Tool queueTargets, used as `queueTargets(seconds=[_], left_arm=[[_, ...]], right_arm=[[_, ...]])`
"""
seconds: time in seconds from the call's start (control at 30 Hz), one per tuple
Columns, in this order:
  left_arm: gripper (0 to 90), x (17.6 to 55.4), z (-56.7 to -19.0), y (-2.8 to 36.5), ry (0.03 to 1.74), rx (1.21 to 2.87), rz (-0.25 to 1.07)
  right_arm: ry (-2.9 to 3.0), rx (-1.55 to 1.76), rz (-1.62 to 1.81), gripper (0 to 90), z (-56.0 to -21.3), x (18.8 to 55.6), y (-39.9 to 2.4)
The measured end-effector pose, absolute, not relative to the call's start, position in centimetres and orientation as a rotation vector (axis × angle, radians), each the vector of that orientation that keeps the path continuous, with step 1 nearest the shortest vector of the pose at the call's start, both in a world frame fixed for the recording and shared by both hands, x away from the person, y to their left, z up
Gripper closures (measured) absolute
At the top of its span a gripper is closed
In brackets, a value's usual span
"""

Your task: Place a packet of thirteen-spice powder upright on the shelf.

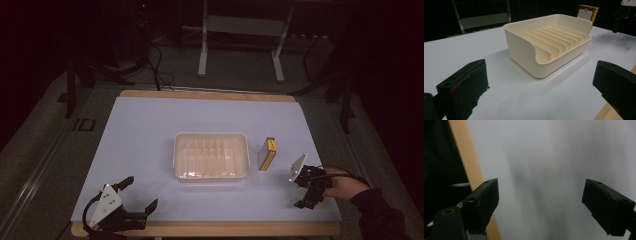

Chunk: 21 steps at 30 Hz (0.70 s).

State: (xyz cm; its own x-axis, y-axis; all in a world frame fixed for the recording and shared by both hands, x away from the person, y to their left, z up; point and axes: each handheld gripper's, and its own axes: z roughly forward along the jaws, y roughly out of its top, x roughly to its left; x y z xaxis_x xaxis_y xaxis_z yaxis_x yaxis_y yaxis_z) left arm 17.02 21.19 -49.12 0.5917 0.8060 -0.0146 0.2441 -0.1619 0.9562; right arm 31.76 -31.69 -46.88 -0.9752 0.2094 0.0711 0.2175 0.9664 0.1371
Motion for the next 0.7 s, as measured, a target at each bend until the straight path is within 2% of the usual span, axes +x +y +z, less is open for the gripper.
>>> queueTargets(seconds=[0.7], left_arm=[[0.1,17.3,-49.3,20.9,0.861,1.727,0.593]], right_arm=[[-3.014,-0.135,-0.107,14.6,-43.8,32.3,-26.4]])
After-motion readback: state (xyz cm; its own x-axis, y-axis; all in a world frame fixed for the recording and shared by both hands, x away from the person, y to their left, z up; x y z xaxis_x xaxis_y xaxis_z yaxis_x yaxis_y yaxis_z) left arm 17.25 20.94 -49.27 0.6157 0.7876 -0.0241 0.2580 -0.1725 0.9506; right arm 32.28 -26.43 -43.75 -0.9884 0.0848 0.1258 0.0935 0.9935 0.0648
